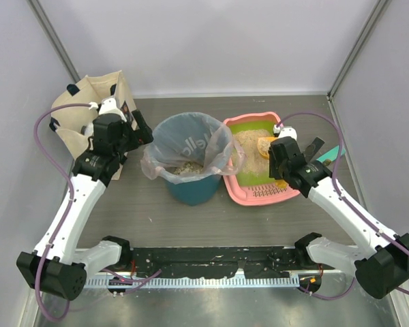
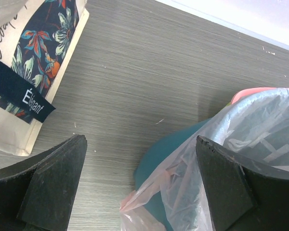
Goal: Clean the litter box
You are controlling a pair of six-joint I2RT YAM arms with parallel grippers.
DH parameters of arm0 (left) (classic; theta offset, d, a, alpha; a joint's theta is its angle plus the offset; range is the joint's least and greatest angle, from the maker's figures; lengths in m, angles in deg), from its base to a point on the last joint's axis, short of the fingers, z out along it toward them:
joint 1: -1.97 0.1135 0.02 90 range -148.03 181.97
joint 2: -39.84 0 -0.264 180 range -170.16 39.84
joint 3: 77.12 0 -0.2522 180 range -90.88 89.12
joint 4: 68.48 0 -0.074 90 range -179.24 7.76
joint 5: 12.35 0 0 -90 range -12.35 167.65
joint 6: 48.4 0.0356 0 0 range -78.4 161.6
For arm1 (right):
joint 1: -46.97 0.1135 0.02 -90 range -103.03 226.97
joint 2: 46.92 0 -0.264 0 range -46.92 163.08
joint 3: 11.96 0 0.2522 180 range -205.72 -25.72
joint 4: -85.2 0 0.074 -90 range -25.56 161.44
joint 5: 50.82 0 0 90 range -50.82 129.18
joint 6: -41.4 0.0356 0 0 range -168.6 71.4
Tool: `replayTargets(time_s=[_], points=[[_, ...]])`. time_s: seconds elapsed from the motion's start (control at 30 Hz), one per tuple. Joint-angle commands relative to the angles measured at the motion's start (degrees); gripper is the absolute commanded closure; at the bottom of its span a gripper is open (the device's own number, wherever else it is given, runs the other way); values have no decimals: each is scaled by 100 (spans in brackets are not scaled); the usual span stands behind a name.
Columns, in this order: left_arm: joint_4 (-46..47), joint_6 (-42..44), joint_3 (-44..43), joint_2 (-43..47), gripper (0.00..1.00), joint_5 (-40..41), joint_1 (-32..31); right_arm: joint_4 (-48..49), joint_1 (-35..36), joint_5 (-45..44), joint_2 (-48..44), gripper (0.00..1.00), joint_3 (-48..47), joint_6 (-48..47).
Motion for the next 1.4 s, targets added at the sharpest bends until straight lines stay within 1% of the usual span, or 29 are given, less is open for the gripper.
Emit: replayTargets(time_s=[0.0,0.03,0.13,0.2,0.27,0.33,0.37,0.4,0.43,0.5,0.53,0.6,0.63,0.67,0.7,0.73,0.8,0.87,0.9,0.93,1.03,1.07,1.1,1.13,1.17,1.2,1.23,1.3,1.37], points=[[69,356,-247,201,0,124,11,205,92,73,-151,99,74,157],[69,418,-229,245,0,474,20,188,136,195,-134,99,83,148],[288,629,-168,481,0,1012,46,108,277,241,-247,99,92,226],[551,708,-133,561,0,1066,63,187,268,22,-414,99,170,393],[623,788,-263,474,0,944,99,258,286,-32,-503,99,215,473],[649,849,-395,256,0,794,99,57,522,-40,-180,99,136,543],[684,867,-474,202,0,672,107,-58,706,-537,-3,99,75,552],[797,884,-510,158,1,627,107,-181,1073,-838,129,99,-48,630],[859,919,-519,70,0,592,125,-382,1112,-1058,287,99,-84,683],[965,920,-537,34,0,364,186,-393,1103,-1305,271,99,-84,824],[1018,911,-545,17,0,250,213,-227,1103,-1176,210,99,-67,842],[1062,849,-545,-36,0,-57,300,63,1147,-415,139,99,21,816],[1097,832,-563,-62,0,-163,327,143,1417,-419,183,99,21,842],[1071,823,-589,-123,0,-243,345,30,1515,-567,409,99,-127,825],[1054,840,-624,-150,0,-383,362,-171,1542,-873,507,99,-224,859],[1019,858,-651,-176,0,-436,362,-443,1534,-1415,560,99,-286,955],[1071,876,-590,-124,0,-489,362,-454,1499,-1727,491,99,-313,983],[1289,893,-345,-45,0,-489,362,19,1507,-1133,377,99,-173,825],[1343,893,-256,42,0,-481,371,160,1534,-974,385,99,-137,807],[1370,893,-195,69,0,-463,362,117,1551,-1103,429,99,-154,763],[1378,902,-62,131,0,-437,362,-172,1525,-1902,491,99,-216,833],[1396,911,-27,140,0,-437,362,-112,1508,-1826,421,99,-172,807],[1440,911,-18,148,0,-437,362,36,1516,-1564,351,99,-111,711],[1458,902,8,157,0,-428,362,386,1551,-1300,246,99,-41,684],[1466,911,17,157,0,-428,362,485,1612,-1124,245,99,47,632],[1484,911,34,166,0,-411,362,451,1665,-1305,271,99,22,588],[1501,928,87,192,0,-384,362,103,1657,-1698,332,99,-31,665],[1519,937,105,227,0,-323,371,-128,1561,-2315,350,99,-128,789],[1572,955,149,271,0,-305,371,150,1428,-1811,123,99,3,693]])
